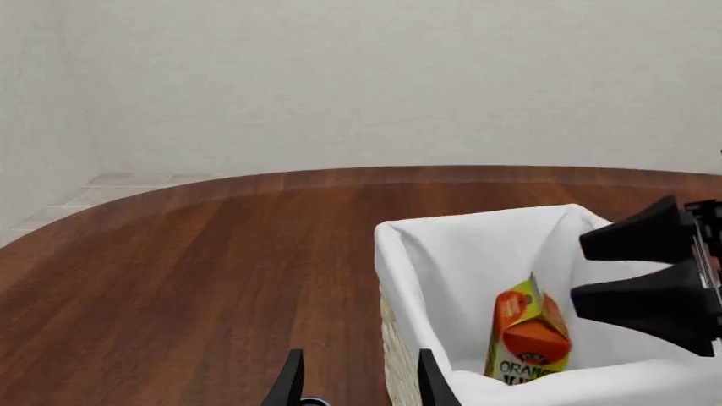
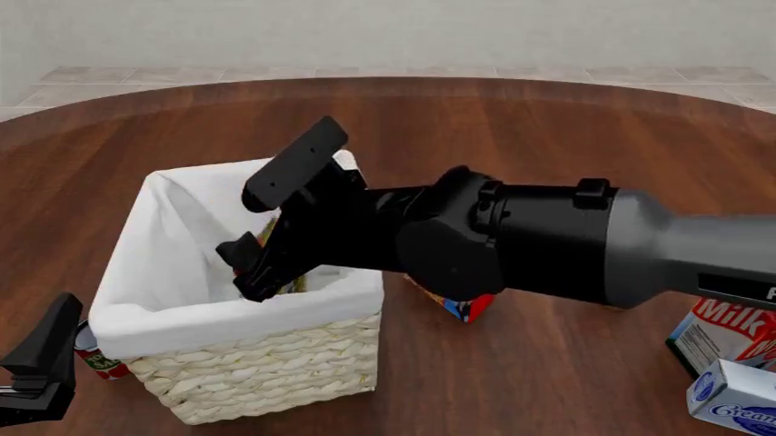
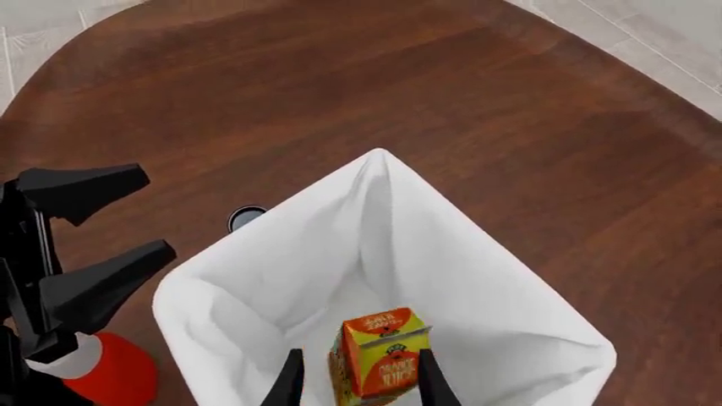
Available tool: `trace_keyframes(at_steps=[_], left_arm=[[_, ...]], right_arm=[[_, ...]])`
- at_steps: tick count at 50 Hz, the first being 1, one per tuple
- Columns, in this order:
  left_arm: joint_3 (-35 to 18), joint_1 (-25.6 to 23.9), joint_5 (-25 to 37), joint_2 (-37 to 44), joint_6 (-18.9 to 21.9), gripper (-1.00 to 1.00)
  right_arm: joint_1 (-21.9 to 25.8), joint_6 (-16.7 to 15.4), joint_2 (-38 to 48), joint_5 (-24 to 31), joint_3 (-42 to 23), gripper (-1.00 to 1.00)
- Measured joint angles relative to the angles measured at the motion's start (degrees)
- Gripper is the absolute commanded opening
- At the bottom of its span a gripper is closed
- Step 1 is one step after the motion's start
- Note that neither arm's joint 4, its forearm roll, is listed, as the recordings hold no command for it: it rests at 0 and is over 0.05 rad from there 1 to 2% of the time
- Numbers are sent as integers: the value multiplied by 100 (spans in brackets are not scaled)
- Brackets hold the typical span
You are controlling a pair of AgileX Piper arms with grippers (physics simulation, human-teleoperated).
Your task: Pick up the orange juice, and put it in the basket.
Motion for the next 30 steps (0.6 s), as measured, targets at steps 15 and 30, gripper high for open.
trace_keyframes(at_steps=[15, 30], left_arm=[[0, 0, 0, 0, 0, 100], [0, 0, 0, 0, 0, 100]], right_arm=[[-20, -11, -171, 31, -36, 100], [-79, -47, -393, 99, -137, 100]])
